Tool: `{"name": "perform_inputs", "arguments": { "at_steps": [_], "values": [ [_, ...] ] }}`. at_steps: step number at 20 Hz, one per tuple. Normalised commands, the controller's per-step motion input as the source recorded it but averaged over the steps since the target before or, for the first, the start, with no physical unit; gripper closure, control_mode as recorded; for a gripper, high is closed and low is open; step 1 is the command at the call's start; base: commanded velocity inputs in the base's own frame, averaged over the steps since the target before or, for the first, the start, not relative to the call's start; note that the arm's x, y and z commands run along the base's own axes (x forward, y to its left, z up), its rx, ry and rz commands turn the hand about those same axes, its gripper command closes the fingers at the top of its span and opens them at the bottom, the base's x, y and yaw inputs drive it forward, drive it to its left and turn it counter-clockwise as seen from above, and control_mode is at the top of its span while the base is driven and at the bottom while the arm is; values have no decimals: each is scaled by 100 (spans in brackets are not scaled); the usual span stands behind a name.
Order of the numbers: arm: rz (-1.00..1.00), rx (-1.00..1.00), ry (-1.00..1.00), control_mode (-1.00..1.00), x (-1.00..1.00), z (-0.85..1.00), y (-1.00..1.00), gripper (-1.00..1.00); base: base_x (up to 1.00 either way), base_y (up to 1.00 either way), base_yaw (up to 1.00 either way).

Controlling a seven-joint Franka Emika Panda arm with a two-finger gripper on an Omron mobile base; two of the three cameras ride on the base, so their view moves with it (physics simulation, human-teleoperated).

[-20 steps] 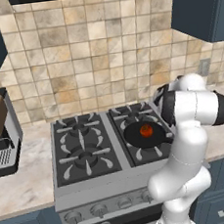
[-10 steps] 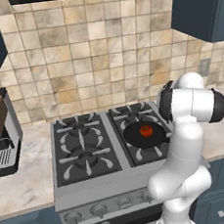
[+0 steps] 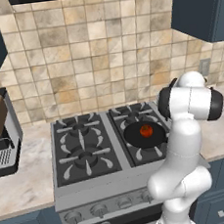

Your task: Place the pan on the front right burner on the stove. Then place the tomato and the onion in the pan and turn on the front right burner.

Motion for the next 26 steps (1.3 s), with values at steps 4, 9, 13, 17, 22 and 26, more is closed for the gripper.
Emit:
{"name": "perform_inputs", "arguments": {
  "at_steps": [4,9,13,17,22,26],
  "values": [
    [0,0,0,-100,-9,0,-37,-100,0,0,0],
    [0,0,0,-100,-5,0,-7,-100,0,0,0],
    [0,0,0,-100,-4,0,0,-100,0,0,0],
    [0,0,0,-100,-16,0,0,-100,0,0,0],
    [0,0,0,-100,-29,0,0,-100,0,0,0],
    [0,0,0,-100,-28,0,0,-100,0,0,0]
  ]
}}
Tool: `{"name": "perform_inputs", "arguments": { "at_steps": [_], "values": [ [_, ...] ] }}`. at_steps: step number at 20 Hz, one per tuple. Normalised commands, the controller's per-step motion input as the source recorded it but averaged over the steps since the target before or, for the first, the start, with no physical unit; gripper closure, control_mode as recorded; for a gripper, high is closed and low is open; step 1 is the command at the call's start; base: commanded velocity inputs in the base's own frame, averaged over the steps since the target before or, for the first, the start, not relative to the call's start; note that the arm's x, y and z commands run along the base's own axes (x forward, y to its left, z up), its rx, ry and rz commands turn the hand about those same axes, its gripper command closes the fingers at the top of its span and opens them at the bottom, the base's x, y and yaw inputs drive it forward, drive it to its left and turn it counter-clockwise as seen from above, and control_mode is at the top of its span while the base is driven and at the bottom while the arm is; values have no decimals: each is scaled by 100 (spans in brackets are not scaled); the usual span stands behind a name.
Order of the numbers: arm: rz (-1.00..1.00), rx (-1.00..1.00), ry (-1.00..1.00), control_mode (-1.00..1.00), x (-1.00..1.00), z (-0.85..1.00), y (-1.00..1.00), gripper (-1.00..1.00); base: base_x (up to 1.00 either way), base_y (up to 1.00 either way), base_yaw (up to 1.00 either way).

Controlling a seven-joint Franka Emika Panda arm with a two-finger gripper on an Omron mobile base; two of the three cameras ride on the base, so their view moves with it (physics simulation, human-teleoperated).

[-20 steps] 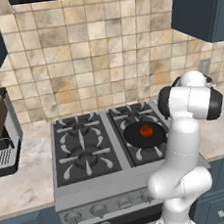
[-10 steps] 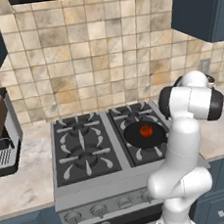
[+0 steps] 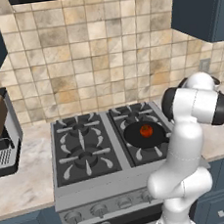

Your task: Place the pan on the front right burner on the stove. Then place the tomato and the onion in the pan and turn on the front right burner.

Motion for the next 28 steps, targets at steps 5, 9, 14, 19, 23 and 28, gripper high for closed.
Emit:
{"name": "perform_inputs", "arguments": {
  "at_steps": [5,9,14,19,23,28],
  "values": [
    [0,0,0,-100,-12,0,8,-100,0,0,0],
    [0,0,0,-100,-7,0,13,-100,0,0,0],
    [0,0,0,-100,-1,0,6,-100,0,0,0],
    [0,0,0,-100,0,-3,9,-100,0,0,0],
    [0,0,0,-100,0,-4,3,-100,0,0,0],
    [0,0,0,-100,0,-8,2,-100,0,0,0]
  ]
}}
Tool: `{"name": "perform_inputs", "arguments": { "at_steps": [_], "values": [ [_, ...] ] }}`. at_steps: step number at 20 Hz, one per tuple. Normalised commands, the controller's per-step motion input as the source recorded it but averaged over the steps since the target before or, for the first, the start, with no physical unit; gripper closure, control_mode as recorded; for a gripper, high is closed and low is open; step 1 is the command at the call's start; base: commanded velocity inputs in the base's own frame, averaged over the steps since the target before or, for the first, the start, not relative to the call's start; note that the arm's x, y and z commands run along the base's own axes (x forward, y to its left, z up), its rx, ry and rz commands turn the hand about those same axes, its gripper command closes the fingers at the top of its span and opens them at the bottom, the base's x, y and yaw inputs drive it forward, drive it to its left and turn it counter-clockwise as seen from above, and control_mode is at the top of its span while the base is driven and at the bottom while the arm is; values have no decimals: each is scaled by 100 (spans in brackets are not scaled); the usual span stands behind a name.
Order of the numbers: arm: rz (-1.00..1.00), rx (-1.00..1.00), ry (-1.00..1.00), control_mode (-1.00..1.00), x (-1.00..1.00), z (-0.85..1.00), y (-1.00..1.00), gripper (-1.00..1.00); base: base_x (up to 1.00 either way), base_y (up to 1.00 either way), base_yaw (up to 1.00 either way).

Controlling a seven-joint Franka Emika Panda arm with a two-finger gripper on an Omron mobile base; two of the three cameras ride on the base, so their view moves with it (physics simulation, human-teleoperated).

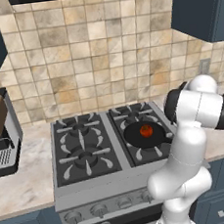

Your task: Place the pan on the front right burner on the stove. Then place the tomato and the onion in the pan and turn on the front right burner.

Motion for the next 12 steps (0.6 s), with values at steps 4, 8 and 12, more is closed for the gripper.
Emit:
{"name": "perform_inputs", "arguments": {
  "at_steps": [4,8,12],
  "values": [
    [0,0,0,-100,0,-21,1,-100,0,0,0],
    [0,0,0,-100,0,-17,0,-100,0,0,0],
    [0,0,0,-100,0,-4,0,-100,0,0,0]
  ]
}}
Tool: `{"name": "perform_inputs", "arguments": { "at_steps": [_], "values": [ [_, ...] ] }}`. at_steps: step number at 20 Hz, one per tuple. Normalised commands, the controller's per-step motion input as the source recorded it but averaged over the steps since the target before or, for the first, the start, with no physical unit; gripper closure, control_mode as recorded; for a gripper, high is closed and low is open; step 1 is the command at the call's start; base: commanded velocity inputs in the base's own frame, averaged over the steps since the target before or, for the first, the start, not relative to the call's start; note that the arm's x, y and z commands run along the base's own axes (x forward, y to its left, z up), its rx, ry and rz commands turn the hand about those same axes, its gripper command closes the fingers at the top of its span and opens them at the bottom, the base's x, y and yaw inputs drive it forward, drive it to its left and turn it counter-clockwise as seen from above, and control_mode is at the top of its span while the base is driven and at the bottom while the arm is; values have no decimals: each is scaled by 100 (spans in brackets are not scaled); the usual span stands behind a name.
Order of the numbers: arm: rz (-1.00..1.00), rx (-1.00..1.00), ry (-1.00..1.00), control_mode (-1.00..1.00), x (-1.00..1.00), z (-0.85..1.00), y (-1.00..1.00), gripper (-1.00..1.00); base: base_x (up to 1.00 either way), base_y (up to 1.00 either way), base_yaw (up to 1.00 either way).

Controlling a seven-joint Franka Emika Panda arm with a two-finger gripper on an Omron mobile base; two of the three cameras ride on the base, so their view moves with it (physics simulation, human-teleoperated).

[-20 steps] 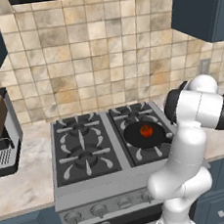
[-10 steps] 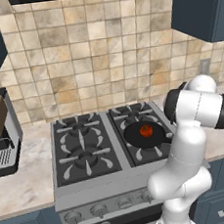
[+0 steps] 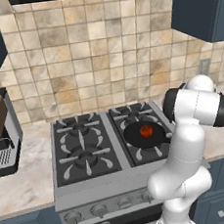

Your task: Place the pan on the front right burner on the stove. Then place the tomato and the onion in the pan and turn on the front right burner.

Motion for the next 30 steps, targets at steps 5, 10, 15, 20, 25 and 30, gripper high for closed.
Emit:
{"name": "perform_inputs", "arguments": {
  "at_steps": [5,10,15,20,25,30],
  "values": [
    [0,0,0,-100,0,-5,4,-100,0,0,0],
    [0,0,0,-100,0,0,7,-100,0,0,0],
    [0,0,0,-100,9,0,0,-100,0,0,0],
    [0,0,0,-100,24,0,0,-100,0,0,0],
    [0,0,0,-100,10,0,0,-100,0,0,0],
    [0,0,3,-100,1,0,0,-100,0,0,0]
  ]
}}
